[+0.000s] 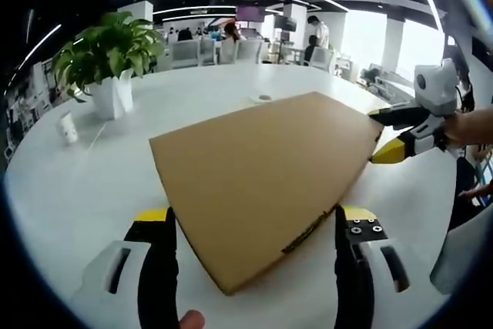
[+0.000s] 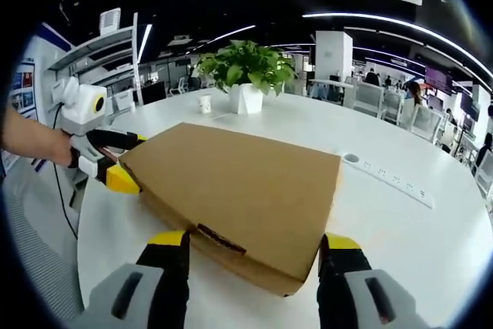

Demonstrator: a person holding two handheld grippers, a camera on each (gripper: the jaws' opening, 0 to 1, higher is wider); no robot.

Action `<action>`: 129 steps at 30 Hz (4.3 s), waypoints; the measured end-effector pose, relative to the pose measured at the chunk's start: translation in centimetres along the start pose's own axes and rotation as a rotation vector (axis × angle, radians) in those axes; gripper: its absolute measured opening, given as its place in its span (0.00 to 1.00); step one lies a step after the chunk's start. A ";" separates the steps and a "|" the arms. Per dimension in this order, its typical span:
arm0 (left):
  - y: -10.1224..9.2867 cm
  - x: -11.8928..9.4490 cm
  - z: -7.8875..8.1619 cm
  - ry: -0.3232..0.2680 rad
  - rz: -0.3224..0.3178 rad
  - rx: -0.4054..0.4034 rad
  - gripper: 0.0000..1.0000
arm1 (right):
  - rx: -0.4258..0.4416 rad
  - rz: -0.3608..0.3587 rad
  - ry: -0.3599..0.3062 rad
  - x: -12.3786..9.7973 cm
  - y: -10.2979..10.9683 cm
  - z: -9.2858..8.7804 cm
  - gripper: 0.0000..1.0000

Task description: Operate the shoe box by opening the lid, removing the specified soft item, and placing it in the target area until the item is outside and the box remains undamaged.

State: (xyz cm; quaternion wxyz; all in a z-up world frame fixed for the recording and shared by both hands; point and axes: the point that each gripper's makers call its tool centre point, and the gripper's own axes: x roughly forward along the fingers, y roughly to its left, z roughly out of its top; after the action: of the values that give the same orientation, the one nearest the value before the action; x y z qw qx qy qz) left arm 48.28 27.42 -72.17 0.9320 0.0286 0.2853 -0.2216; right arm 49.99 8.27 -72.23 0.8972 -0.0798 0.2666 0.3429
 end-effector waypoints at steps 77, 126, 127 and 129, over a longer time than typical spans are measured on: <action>4.0 -1.6 -0.5 0.071 -0.181 0.127 0.83 | 0.123 -0.192 -0.002 0.4 6.2 -0.1 0.65; 5.4 -2.8 -1.4 0.093 -0.218 0.140 0.80 | 0.167 -0.276 0.017 0.5 9.1 -0.3 0.65; 5.4 -2.8 -1.4 0.094 -0.217 0.140 0.80 | 0.166 -0.275 0.017 0.5 9.1 -0.3 0.65; 5.4 -2.8 -1.4 0.096 -0.215 0.138 0.80 | 0.161 -0.270 0.021 0.5 9.1 -0.3 0.64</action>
State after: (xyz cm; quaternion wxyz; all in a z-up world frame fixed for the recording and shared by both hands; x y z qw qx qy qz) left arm 47.81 33.66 -72.18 0.8840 0.0725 0.3152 -0.3376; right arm 44.17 15.26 -72.40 0.9359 -0.0465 0.2893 0.1958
